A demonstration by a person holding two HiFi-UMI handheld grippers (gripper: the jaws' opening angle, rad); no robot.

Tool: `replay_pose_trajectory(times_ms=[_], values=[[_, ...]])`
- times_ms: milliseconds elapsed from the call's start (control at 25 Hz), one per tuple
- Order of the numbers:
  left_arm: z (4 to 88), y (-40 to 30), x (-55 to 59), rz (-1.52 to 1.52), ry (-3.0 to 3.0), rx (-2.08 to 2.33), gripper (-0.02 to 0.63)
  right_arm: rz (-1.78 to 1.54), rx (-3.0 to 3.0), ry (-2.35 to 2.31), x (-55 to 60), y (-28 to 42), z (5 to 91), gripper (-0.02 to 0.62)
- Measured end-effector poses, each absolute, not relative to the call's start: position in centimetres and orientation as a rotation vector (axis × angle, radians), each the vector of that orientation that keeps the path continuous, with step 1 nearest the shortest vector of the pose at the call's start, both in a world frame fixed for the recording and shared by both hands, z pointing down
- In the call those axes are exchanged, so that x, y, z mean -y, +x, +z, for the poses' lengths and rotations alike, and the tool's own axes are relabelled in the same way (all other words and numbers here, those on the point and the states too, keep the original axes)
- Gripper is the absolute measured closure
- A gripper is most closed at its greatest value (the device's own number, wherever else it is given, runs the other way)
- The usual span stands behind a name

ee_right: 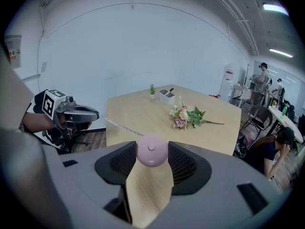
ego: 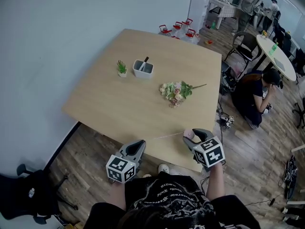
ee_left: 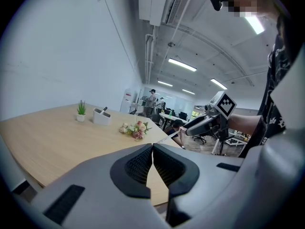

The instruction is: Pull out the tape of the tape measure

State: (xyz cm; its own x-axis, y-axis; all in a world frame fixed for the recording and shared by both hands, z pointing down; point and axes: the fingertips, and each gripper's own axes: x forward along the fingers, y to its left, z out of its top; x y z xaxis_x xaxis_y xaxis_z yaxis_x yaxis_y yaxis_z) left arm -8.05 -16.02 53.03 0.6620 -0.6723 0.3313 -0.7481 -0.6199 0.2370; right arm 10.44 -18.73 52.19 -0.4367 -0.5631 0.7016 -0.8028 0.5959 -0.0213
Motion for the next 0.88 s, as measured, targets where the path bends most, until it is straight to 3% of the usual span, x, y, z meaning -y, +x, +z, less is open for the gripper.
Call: replay_pose_trajectory(times_ms=[880], values=[[53.8, -11.3, 17.6, 0.325, 2.445, 1.242, 0.594, 0.528, 2.091, 1.258, 19.4, 15.3, 52.7, 0.370]])
